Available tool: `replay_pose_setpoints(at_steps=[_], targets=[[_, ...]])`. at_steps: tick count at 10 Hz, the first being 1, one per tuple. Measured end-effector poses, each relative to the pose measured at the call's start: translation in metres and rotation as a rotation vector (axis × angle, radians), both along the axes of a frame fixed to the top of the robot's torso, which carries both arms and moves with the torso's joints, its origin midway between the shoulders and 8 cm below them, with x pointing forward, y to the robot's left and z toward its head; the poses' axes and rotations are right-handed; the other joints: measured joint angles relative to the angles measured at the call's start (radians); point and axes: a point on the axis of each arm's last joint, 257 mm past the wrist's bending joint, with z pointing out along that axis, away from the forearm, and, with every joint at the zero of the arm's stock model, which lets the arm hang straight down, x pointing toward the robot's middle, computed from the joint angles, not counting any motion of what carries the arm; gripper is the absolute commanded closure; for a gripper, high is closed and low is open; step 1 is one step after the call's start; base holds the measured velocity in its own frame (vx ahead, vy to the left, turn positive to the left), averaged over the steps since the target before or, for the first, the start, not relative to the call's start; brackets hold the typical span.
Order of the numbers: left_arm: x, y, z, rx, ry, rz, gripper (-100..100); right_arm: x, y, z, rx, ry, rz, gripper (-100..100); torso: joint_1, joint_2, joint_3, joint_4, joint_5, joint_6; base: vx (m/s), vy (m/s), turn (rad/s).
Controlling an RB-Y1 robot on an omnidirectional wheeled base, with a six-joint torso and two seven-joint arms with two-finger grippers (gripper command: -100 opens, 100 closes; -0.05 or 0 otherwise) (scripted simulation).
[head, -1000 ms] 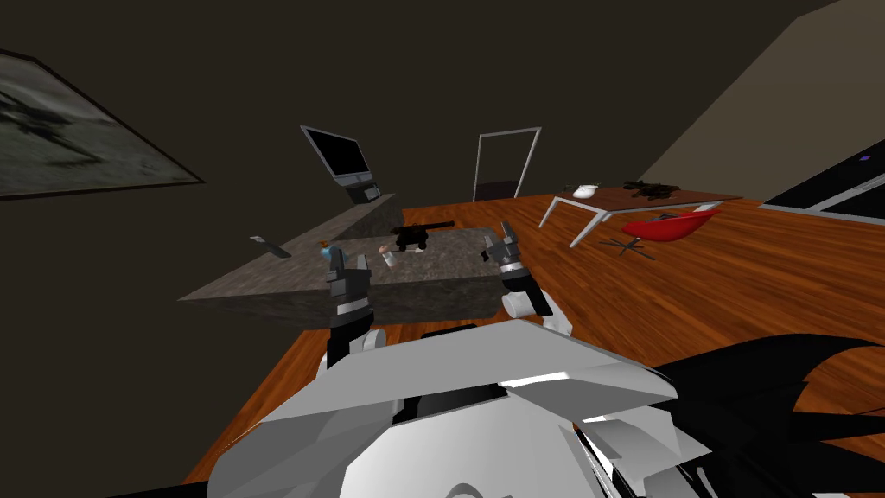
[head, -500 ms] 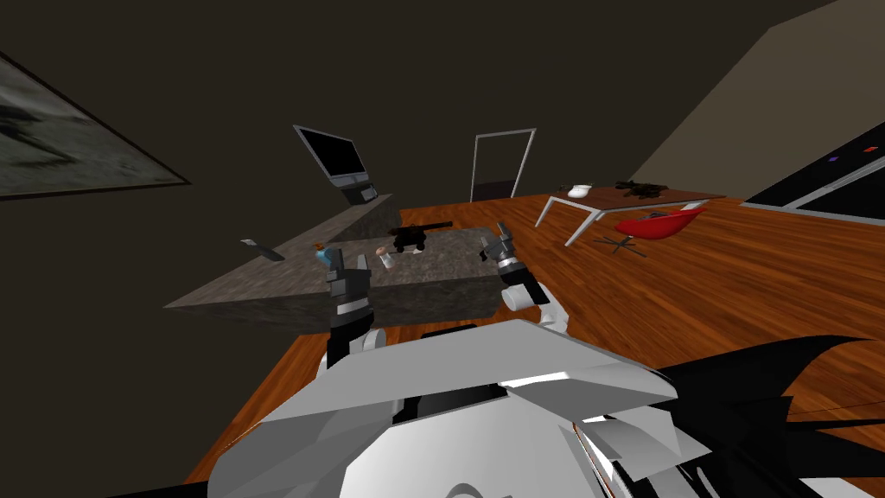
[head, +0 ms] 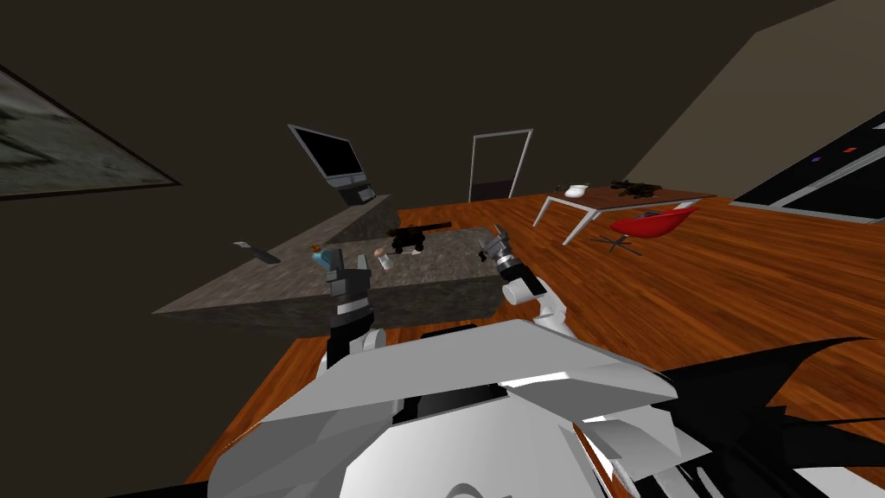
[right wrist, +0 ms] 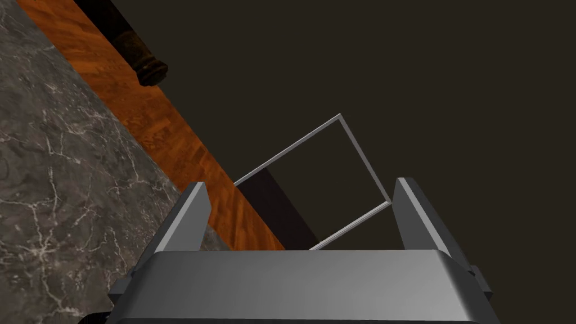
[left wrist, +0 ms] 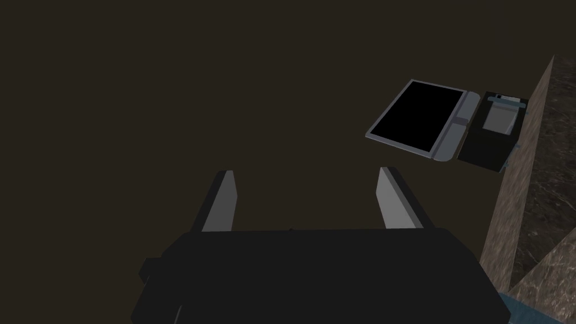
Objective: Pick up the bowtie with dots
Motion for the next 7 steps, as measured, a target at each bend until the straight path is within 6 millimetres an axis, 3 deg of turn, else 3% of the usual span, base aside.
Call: replay_pose_setpoints(at_steps=[7], targets=[[0.000,0.000,0.000,0.000,0.000,0.000,0,0.036,-0.014,-0.038,0.180,0.193,0.046,-100,0.001,0.000,0.000,0.000,0.000,0.000,0.011,0.007,-0.006]])
